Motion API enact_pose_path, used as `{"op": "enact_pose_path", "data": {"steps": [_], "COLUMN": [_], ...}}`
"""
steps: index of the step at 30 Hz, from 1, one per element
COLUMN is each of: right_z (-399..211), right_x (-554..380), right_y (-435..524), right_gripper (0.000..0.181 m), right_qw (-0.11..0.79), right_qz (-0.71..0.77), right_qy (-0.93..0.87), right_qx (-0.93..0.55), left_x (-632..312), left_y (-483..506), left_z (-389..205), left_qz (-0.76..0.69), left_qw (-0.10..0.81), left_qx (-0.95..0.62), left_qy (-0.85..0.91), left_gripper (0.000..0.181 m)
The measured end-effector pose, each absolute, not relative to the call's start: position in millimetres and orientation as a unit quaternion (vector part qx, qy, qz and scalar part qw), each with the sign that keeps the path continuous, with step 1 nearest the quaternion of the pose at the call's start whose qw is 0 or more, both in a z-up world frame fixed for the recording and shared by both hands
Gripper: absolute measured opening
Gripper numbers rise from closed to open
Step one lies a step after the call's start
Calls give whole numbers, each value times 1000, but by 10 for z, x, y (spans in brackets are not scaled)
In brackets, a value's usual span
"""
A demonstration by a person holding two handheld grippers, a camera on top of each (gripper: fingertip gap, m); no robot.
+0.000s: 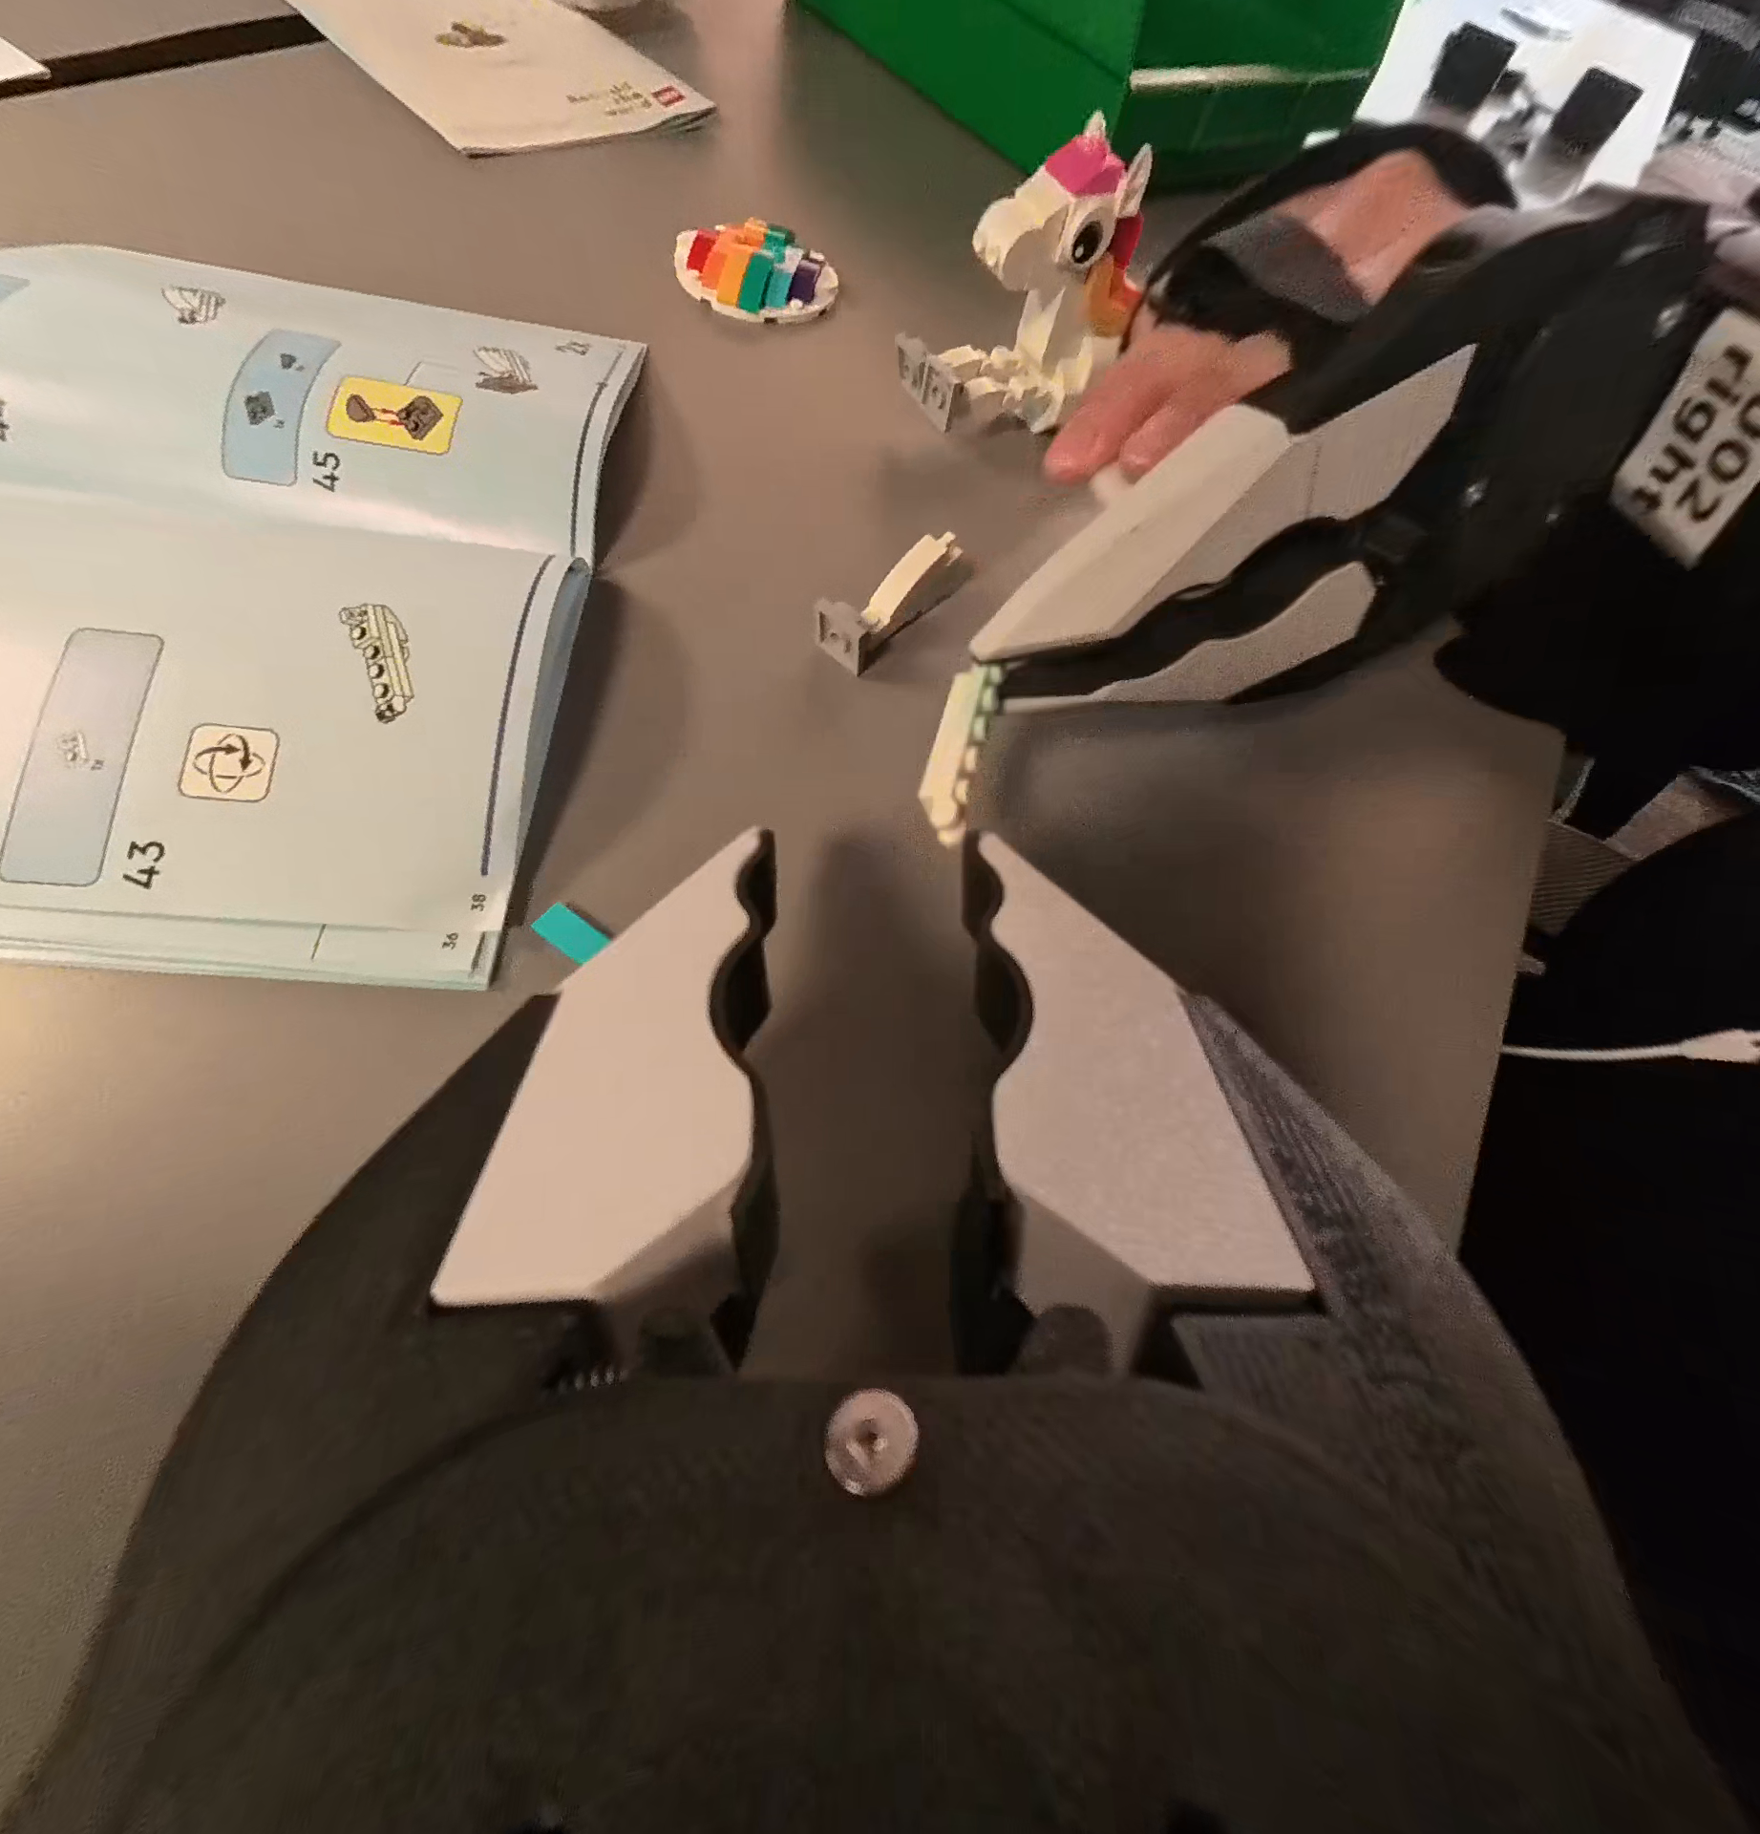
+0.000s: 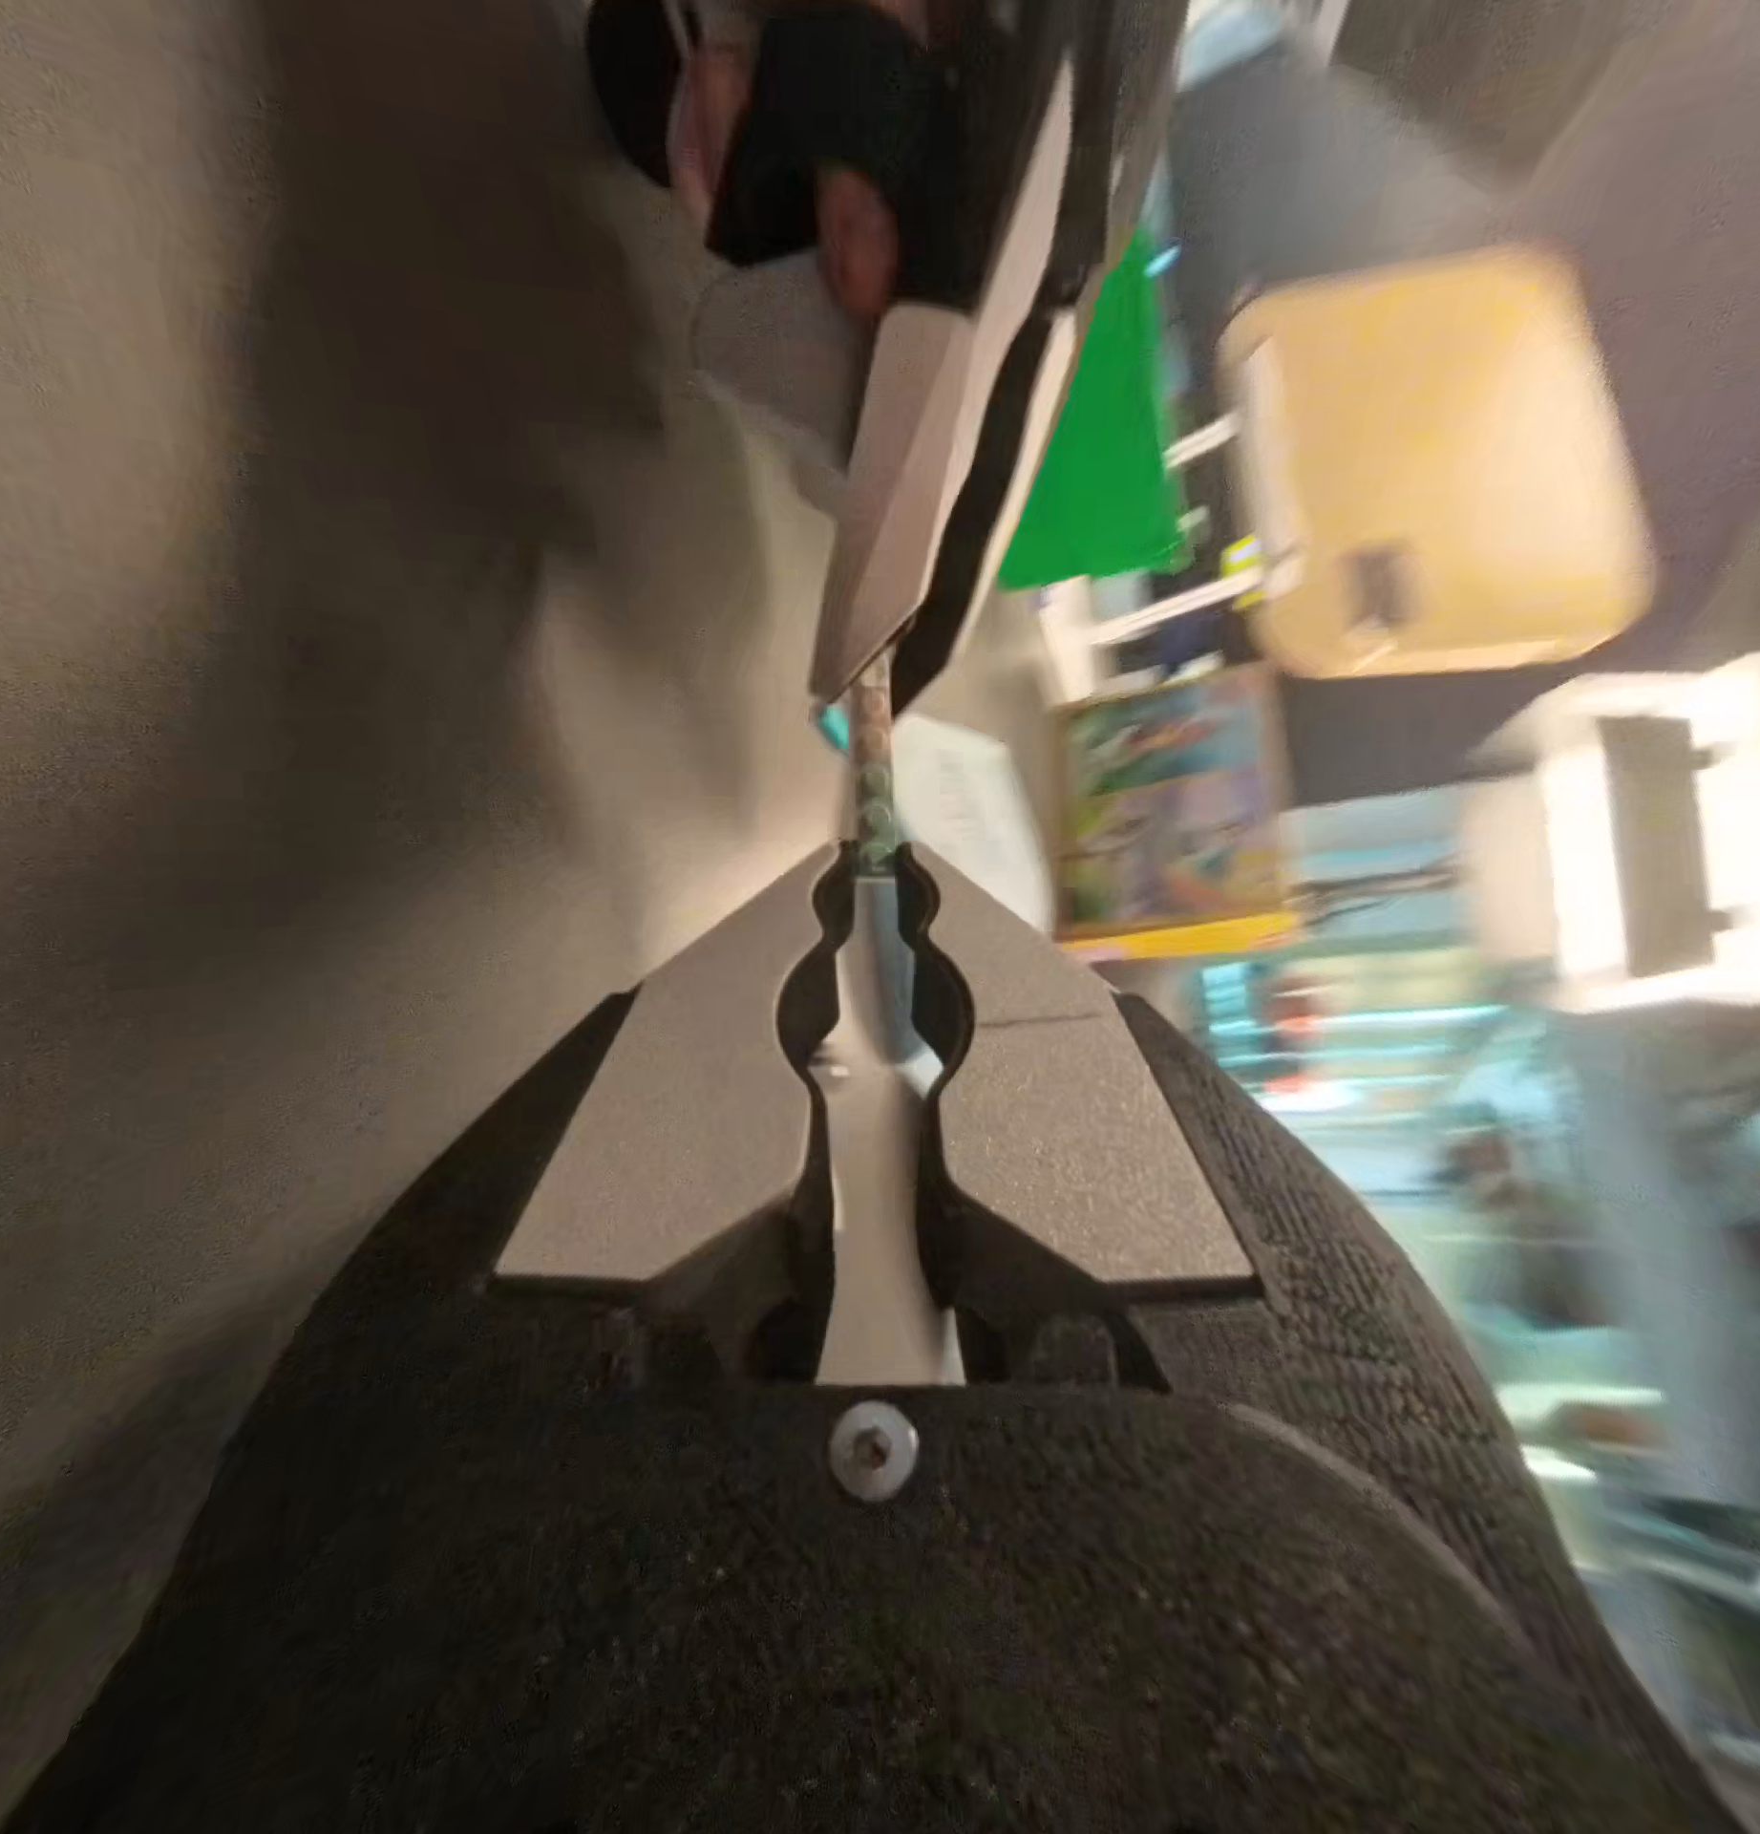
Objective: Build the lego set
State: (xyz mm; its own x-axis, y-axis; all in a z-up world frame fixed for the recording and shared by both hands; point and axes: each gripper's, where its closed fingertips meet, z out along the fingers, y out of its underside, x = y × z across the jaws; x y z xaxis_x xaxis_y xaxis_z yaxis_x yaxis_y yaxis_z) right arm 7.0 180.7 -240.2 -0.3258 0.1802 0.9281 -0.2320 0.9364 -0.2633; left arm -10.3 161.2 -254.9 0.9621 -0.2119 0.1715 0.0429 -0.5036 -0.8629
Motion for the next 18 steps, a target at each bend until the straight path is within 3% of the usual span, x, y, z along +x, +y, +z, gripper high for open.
{"op": "enact_pose_path", "data": {"steps": [1, 11, 12, 15, 18], "right_z": [-2392, -2393, -2439, -2525, -2362], "right_x": [75, 101, 108, 151, 137], "right_y": [1819, 1747, 1753, 1753, 1728], "right_gripper": [6, 6, 6, 35, 35], "right_qw": [601, 637, 613, 473, 323], "right_qz": [146, 90, 124, 286, 455], "right_qy": [-785, -757, -776, -828, -786], "right_qx": [46, 117, 84, -91, -266], "left_x": [-83, 75, 47, -79, -78], "left_y": [1608, 1646, 1657, 1681, 1682], "left_z": [-2558, -2542, -2549, -2531, -2494], "left_qz": [-131, -116, -84, 55, 177], "left_qw": [495, 503, 507, 515, 508], "left_qx": [-857, -850, -849, -833, -794], "left_qy": [53, 107, 124, 193, 283], "left_gripper": [32, 9, 9, 9, 9]}}
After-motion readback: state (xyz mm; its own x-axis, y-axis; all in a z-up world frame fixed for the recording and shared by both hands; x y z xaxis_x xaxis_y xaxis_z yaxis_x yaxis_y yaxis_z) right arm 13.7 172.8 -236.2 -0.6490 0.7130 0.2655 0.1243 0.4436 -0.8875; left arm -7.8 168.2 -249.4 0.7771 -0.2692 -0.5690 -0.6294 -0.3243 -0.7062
